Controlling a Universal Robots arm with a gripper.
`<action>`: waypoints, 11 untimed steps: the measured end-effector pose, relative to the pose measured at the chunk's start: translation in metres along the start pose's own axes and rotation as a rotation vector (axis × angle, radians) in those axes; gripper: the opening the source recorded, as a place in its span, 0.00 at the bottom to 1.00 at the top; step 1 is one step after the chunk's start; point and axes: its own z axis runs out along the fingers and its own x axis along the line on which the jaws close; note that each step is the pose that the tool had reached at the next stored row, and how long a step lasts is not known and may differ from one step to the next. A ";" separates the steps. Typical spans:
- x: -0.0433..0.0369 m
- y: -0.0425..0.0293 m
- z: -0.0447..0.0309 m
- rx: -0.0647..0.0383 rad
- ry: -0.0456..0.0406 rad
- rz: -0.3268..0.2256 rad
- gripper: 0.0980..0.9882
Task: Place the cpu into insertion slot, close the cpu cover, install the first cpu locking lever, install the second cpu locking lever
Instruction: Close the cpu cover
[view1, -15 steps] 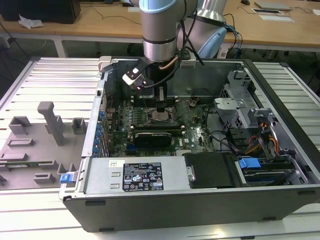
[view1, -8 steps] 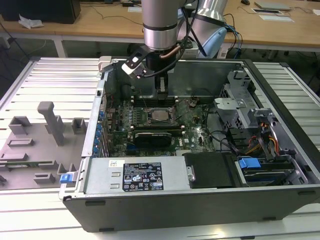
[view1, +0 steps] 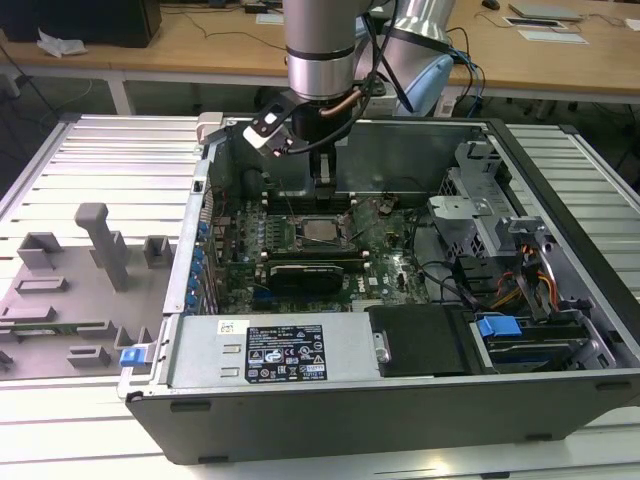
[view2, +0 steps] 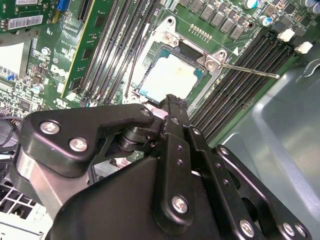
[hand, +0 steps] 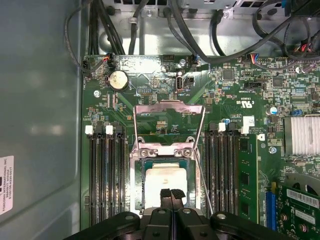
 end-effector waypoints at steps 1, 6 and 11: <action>0.0000 0.0000 0.0000 0.000 0.0000 0.000 0.01; 0.0000 0.0006 -0.0003 0.000 -0.0002 0.000 0.01; -0.0003 0.0104 -0.0079 0.004 -0.0002 0.000 0.01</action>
